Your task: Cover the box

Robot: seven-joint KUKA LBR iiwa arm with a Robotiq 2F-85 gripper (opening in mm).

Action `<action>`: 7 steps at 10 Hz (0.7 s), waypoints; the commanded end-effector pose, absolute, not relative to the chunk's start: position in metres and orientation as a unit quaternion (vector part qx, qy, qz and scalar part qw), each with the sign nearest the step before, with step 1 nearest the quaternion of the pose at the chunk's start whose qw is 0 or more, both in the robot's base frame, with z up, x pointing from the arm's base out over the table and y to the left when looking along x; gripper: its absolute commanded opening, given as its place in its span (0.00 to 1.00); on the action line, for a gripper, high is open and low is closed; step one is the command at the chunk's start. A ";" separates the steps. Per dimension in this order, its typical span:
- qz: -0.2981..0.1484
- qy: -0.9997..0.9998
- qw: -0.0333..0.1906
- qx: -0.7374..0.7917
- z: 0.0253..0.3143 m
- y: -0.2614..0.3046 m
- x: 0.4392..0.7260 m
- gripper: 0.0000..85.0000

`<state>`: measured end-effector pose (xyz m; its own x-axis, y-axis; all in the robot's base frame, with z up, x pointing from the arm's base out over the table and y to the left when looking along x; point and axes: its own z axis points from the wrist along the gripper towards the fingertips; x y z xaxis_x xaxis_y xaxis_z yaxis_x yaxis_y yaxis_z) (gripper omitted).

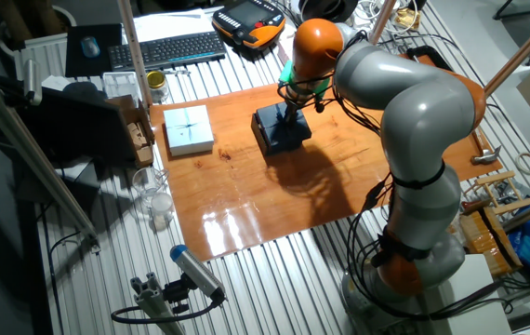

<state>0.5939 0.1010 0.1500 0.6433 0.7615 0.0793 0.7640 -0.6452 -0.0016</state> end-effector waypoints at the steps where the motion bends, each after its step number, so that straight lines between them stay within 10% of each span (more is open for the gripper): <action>1: -0.036 -0.421 0.018 -0.906 0.148 0.102 0.595 0.00; 7: -0.039 -0.418 0.025 -0.907 0.141 0.107 0.597 0.00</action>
<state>0.5974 0.1070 0.1406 0.6469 0.7568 0.0932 0.7609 -0.6488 -0.0128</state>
